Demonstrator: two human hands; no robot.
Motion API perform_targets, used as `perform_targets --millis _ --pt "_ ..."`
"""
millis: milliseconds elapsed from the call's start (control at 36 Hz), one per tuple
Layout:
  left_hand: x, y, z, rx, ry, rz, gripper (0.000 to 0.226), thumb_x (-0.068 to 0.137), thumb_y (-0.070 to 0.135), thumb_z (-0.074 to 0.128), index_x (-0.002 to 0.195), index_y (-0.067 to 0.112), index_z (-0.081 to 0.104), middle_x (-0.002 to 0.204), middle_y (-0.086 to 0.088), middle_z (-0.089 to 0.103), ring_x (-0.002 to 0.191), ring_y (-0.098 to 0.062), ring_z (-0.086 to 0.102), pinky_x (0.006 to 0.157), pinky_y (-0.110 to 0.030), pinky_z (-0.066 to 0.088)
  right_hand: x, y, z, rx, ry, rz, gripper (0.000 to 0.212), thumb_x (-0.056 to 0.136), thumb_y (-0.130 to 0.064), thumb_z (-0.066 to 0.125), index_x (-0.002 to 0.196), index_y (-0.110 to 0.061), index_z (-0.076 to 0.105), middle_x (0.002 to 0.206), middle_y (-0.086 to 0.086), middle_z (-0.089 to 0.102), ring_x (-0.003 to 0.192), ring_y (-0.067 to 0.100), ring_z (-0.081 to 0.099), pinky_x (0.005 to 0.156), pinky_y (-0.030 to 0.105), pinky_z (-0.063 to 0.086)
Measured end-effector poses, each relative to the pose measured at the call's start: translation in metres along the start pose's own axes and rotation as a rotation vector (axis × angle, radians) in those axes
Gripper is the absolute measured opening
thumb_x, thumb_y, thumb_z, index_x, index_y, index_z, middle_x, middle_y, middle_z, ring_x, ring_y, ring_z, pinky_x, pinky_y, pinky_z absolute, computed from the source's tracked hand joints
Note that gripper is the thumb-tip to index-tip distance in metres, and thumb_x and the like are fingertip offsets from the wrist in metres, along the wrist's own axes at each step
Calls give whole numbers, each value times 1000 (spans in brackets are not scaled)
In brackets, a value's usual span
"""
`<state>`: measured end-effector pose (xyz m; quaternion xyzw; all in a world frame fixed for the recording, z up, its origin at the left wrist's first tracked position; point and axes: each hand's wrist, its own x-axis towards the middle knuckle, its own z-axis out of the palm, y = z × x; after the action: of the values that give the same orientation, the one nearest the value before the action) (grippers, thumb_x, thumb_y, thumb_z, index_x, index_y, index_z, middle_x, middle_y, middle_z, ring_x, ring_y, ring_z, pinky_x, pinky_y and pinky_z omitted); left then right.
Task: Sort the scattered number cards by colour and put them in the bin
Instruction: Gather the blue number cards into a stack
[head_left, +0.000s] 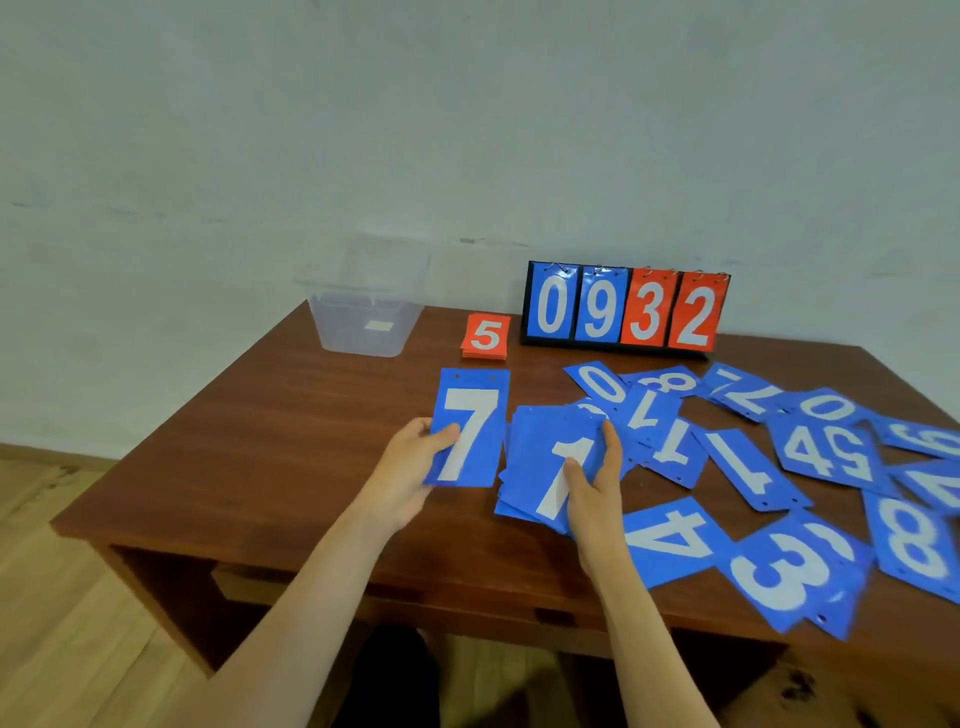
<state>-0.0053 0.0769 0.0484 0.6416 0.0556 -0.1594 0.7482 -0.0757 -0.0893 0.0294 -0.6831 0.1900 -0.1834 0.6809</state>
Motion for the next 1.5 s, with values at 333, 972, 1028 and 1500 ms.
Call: perform_targets --millis 333,972,1028,1500 --pt "-7 -18 42 28 -112 40 50 82 6 71 119 18 39 113 -6 62 95 -24 67 78 -42 58 4 -4 2 -58 -215 -153 55 102 -17 36 143 -42 9 122 -38 25 81 -23 55 61 8 50" --pt "11 -23 19 315 13 624 81 87 12 65 133 53 12 138 12 32 125 -6 42 96 -22 48 25 3 45 -191 -266 -360 71 90 -26 61 138 -57 18 141 -20 35 130 2 40 103 33 45" --pt "9 -24 21 440 10 706 72 90 11 60 128 54 17 140 15 26 125 -1 37 91 -8 44 24 3 44 -262 -271 -402 63 92 -23 58 137 -52 24 140 -21 33 127 -12 33 102 20 42" --pt "9 -50 14 596 49 820 59 89 1 59 118 41 26 129 12 27 115 7 41 83 3 38 8 25 43 -368 -267 -330 76 98 -13 47 142 -44 -6 113 -30 40 90 -12 58 69 10 50"
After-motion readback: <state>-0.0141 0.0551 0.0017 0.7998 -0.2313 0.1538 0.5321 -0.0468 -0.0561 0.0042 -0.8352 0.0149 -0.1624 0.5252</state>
